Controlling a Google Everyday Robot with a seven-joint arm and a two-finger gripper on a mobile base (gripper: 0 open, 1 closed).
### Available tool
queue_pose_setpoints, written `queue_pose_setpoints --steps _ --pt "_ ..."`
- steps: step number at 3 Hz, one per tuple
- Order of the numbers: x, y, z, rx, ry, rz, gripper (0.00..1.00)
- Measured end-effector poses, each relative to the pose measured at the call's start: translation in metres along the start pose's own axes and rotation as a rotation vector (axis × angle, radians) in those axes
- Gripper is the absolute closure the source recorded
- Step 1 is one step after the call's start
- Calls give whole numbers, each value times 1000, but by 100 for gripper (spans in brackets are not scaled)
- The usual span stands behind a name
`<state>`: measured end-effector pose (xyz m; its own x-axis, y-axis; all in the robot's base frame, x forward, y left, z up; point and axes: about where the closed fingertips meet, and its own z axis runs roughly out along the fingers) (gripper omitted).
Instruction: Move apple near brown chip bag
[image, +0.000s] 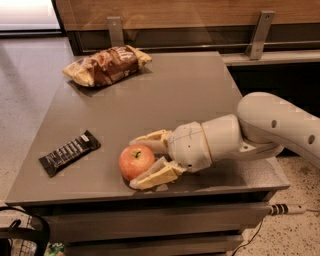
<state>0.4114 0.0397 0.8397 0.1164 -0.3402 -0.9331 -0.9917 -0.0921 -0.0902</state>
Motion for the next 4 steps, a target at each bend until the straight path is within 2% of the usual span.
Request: queue_pose_setpoints --steps 1,2,3,4 --pt "-2 1 2 -4 1 -3 70" --pt "-3 2 3 -7 2 -6 93" --pt "-4 2 4 -9 2 -8 100" --pt "-26 -16 -11 17 1 -6 100"
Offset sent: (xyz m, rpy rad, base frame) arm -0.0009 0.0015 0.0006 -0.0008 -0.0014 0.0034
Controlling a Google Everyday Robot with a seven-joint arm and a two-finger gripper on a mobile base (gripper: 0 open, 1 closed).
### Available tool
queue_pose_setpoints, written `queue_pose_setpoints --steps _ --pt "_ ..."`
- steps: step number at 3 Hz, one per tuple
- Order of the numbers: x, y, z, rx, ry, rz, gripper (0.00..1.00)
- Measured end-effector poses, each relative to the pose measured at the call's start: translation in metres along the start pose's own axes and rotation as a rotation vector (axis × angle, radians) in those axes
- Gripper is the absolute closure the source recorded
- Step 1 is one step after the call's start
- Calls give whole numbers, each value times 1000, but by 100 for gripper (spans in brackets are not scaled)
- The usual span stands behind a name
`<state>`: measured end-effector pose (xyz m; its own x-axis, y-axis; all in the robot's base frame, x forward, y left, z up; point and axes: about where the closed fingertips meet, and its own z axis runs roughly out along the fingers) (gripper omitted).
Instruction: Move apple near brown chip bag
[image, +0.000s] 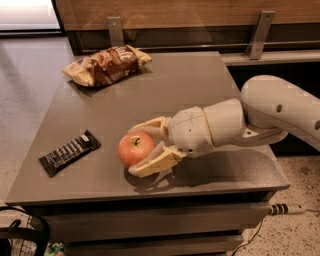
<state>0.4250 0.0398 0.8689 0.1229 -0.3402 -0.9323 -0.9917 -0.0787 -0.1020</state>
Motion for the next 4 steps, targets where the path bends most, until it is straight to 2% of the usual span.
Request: queue_pose_setpoints --steps 1,2,3,4 --pt "-32 -37 -26 53 -13 16 100" --pt "-72 -96 -64 167 -20 48 100" --pt "-92 -145 -89 282 0 90 100" --pt "-100 -214 -115 451 53 144 100"
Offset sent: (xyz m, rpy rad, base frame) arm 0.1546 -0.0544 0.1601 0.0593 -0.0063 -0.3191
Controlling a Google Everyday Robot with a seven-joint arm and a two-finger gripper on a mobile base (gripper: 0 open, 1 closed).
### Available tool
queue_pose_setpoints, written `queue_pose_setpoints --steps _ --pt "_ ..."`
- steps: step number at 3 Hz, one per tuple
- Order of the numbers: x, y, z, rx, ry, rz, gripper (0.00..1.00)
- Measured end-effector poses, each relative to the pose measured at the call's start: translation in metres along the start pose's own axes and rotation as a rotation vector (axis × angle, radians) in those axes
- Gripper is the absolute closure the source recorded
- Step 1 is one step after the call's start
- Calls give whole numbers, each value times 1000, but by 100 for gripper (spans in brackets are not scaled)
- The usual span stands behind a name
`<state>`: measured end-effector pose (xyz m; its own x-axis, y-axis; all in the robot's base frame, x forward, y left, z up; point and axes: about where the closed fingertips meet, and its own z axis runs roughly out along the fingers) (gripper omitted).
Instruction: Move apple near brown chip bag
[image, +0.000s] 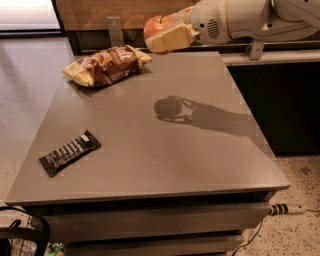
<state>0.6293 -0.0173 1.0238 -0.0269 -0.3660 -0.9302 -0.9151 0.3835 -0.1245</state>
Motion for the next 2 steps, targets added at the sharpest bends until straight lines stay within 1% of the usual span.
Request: queue_pose_setpoints --steps 1,2 --pt "-6 -38 11 80 23 14 100" --pt "-2 -58 37 135 59 -11 100"
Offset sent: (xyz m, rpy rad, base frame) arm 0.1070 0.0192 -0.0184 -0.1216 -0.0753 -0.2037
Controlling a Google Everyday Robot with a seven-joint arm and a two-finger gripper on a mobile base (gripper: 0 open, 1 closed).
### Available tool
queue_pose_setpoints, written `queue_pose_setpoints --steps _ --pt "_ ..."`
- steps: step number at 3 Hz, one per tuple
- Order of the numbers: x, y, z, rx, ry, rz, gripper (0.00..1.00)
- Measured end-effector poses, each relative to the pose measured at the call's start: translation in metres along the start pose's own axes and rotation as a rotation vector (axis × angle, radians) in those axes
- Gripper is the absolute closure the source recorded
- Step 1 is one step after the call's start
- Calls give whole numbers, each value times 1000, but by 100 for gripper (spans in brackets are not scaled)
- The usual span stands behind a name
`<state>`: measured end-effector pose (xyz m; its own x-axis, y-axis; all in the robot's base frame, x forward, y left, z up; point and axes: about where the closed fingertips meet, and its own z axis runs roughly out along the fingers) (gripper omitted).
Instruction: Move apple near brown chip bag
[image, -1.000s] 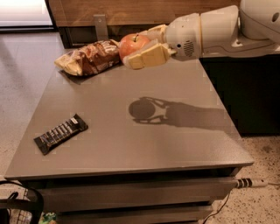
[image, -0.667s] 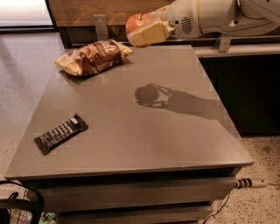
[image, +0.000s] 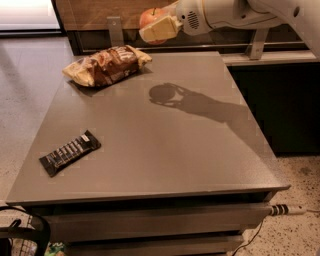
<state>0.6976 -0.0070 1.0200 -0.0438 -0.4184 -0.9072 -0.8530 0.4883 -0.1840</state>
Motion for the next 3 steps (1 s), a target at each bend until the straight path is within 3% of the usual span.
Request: queue_pose_setpoints --steps 1,2,3 --pt "15 -10 26 27 11 -5 100" --pt "63 -19 83 -42 -7 -24 100" --pt "64 -19 83 -43 -7 -23 100"
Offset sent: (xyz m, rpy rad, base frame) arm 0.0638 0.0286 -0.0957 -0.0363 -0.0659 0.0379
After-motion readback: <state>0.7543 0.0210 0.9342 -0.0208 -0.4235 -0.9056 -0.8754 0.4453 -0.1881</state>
